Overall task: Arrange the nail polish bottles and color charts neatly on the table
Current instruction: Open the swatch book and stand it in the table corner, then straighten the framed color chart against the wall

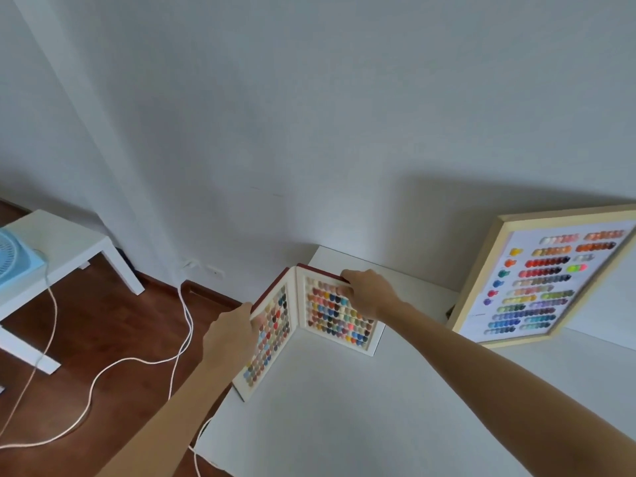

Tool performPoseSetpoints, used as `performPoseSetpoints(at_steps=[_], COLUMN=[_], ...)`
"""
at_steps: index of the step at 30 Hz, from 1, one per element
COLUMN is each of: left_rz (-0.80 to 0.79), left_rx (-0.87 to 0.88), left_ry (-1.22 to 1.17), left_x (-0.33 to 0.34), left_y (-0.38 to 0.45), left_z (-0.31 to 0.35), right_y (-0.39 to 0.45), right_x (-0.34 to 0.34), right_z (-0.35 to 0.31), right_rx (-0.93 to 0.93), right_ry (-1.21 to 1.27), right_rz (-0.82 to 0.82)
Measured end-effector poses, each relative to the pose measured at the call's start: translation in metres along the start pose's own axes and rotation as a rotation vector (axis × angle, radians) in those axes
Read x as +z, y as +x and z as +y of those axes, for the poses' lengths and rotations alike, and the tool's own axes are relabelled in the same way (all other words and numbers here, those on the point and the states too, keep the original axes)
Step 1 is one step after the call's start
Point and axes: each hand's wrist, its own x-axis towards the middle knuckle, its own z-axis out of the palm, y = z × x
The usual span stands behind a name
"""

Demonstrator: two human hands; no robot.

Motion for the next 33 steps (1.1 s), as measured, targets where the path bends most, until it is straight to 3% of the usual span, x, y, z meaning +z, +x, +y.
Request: performPoseSetpoints(at_steps=[5,9,17,23,33], left_rz=[-0.038,0.072,0.183,0.122,0.039], left_rx=[0.014,0.103,0.434,0.626,0.406], left_ry=[0.015,-0.067,-0.284,-0.384,-0.477], left_x=[-0.007,-0.023,-0.029,0.009,0.091], left_y=[-0.001,-0.005,-0.024,-0.053,-0.078], left_z=[0.004,0.035,0.163,0.265,0.355], right_y=[-0.004,-0.019,-0.078,-0.143,-0.227], right_x=[-0.008,-0.024,-0.083,-0.119,-0.135], right_z=[0.000,0.008,0.078,0.172,0.337], right_rx=[-0.007,-0.009,-0.047,-0.015,0.269], right_ry=[0.001,0.055,0.088,0.100,0.204], right_rz=[-0.027,0.060,0.295,0.374,0.474])
